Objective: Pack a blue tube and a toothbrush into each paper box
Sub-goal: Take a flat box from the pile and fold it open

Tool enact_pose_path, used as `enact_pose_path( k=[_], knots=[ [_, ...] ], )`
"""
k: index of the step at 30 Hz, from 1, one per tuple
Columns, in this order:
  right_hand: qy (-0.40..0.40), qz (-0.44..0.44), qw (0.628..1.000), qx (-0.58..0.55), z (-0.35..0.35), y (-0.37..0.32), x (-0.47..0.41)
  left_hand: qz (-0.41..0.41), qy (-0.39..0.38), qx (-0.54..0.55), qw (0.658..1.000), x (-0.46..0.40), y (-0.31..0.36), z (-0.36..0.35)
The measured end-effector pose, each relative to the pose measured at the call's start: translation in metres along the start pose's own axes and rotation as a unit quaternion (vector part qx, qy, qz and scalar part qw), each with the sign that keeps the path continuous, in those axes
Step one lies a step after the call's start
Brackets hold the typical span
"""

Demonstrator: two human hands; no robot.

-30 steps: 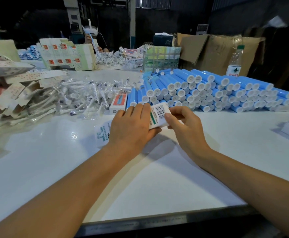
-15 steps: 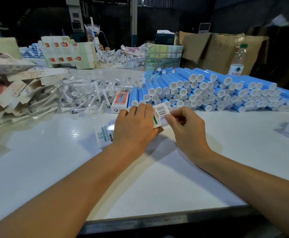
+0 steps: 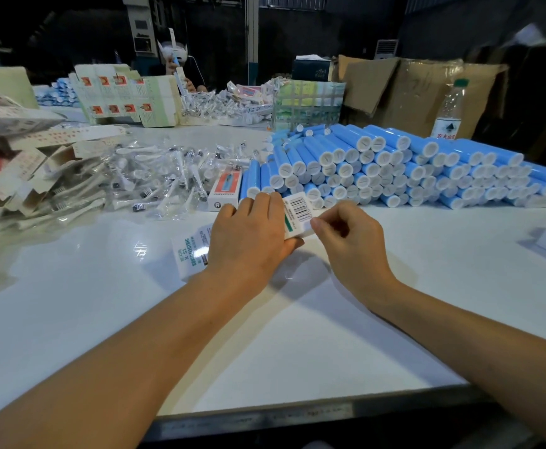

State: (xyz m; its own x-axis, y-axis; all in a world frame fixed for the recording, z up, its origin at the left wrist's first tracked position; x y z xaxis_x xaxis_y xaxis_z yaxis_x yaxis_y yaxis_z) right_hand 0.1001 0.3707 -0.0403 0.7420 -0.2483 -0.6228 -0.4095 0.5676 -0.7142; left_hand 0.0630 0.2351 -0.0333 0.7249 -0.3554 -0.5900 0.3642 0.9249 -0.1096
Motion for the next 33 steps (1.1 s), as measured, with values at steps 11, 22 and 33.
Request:
enact_pose_path(
  k=[11,22,33],
  knots=[
    [-0.002,-0.046,0.997,-0.06,-0.002,0.003,-0.003,0.0,-0.003,0.007,1.0,-0.001,0.001,-0.001],
    [-0.001,-0.036,0.995,-0.095,0.0,-0.001,-0.005,0.011,0.006,0.051,0.999,-0.006,-0.002,0.004],
    [-0.073,-0.031,0.99,-0.116,-0.014,-0.002,-0.001,0.266,-0.097,0.803,0.525,-0.013,-0.019,0.003]
  ],
)
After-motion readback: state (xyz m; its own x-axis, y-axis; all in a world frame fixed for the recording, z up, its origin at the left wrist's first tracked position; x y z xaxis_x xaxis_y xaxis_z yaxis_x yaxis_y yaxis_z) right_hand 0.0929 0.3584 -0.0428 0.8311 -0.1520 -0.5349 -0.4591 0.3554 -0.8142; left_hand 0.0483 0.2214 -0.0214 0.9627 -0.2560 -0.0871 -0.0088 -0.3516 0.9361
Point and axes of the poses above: each hand's wrist, its own x-axis away from the middle knuckle, its own z-axis out of the back of the hand, y = z × x, the point moved 5 cm from there along -x, towards the middle knuckle, and after that the axes turned 4 degrees about z, right-handed, at the moved point
